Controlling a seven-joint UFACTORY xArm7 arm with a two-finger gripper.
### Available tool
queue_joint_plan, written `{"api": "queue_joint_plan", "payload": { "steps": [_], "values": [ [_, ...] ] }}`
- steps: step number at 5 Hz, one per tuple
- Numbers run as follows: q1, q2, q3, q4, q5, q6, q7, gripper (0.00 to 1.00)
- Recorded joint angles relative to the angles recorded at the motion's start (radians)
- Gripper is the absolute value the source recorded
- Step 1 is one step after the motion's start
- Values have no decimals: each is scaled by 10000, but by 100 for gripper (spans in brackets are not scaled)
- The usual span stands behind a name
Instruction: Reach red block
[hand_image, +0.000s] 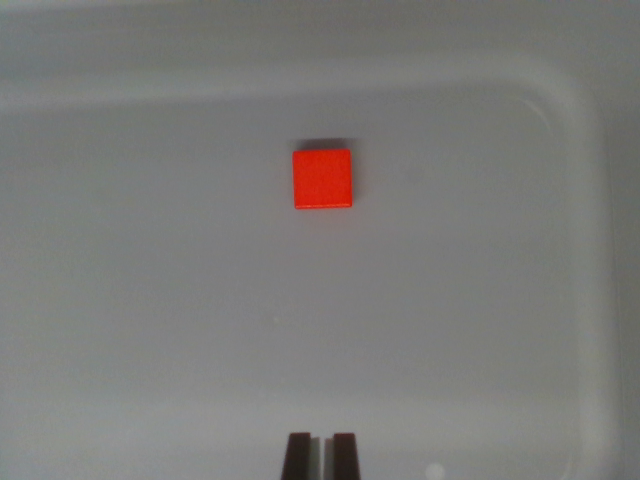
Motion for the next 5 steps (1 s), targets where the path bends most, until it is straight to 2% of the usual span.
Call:
{"api": "queue_joint_plan", "payload": {
  "steps": [1, 2, 3, 4, 5],
  "values": [
    [0, 0, 0, 0, 0, 0, 0, 0],
    [-7, 192, -5, -76, 6, -263, -11, 0],
    [-7, 192, -5, -76, 6, -263, -11, 0],
    [-16, 411, -11, -162, 12, -562, -24, 0],
    [-16, 411, -11, -162, 12, -562, -24, 0]
  ]
}}
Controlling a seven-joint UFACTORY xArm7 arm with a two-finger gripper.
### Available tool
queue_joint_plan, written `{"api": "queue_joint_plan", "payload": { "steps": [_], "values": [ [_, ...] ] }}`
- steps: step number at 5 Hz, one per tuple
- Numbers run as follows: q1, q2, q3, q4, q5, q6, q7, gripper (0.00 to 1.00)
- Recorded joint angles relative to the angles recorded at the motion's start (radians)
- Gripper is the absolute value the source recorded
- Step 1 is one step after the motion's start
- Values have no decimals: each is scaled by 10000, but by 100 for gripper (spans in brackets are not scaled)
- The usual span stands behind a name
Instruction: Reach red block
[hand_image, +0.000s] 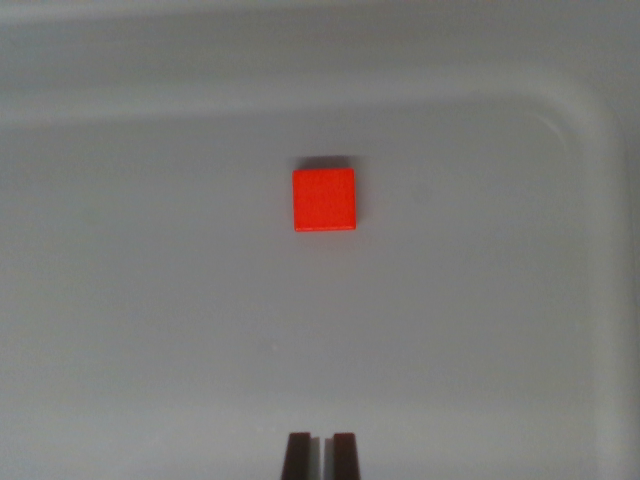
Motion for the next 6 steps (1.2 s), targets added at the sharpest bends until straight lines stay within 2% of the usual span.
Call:
{"api": "queue_joint_plan", "payload": {
  "steps": [1, 2, 3, 4, 5, 6],
  "values": [
    [-10, 259, -7, -102, 8, -355, -15, 0],
    [-10, 259, -7, -102, 8, -355, -15, 0],
    [-21, 548, -14, -216, 16, -751, -32, 0],
    [-21, 548, -14, -216, 16, -751, -32, 0],
    [-33, 858, -23, -338, 25, -1174, -50, 0],
    [-33, 858, -23, -338, 25, -1174, -50, 0]
  ]
}}
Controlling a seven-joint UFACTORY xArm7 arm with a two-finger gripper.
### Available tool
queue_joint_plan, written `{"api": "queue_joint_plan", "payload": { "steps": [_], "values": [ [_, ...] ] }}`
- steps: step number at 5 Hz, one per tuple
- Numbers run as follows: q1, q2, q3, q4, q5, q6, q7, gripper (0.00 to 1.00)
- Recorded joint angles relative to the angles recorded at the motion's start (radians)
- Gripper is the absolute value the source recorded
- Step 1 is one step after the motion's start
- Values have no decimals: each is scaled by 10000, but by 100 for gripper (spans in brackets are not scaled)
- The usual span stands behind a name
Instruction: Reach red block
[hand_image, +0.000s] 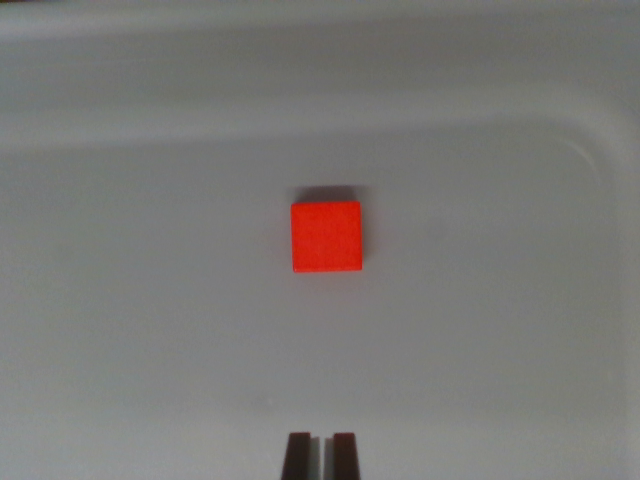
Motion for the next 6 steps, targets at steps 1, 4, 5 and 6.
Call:
{"api": "queue_joint_plan", "payload": {
  "steps": [1, 4, 5, 6],
  "values": [
    [-12, 325, -9, -128, 10, -445, -19, 0],
    [-25, 644, -17, -254, 19, -882, -38, 0],
    [-38, 991, -26, -390, 29, -1357, -58, 0],
    [-38, 991, -26, -390, 29, -1357, -58, 0]
  ]
}}
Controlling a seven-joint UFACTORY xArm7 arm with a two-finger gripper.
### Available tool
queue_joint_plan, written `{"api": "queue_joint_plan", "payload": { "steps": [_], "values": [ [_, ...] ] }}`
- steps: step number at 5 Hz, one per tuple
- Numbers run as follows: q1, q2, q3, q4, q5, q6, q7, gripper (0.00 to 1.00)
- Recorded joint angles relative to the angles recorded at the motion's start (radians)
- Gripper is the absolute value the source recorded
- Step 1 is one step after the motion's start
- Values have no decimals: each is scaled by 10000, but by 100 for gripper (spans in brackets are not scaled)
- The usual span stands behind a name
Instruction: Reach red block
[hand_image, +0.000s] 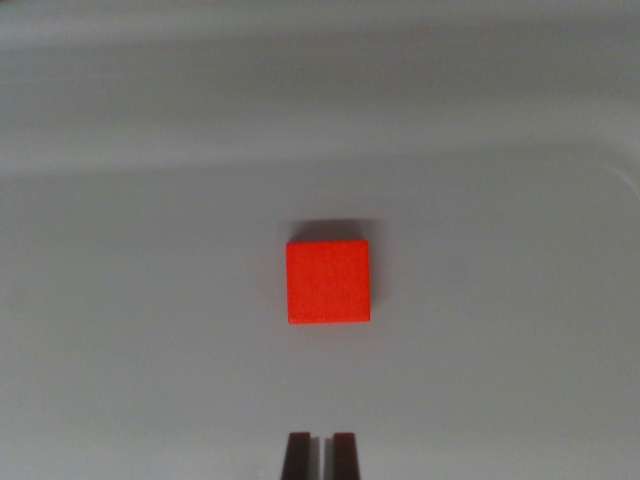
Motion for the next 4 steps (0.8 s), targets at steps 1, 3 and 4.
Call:
{"api": "queue_joint_plan", "payload": {
  "steps": [1, 3, 4],
  "values": [
    [-13, 346, -9, -136, 10, -474, -20, 0],
    [-27, 696, -18, -274, 20, -953, -41, 0],
    [-27, 696, -18, -274, 20, -953, -41, 0]
  ]
}}
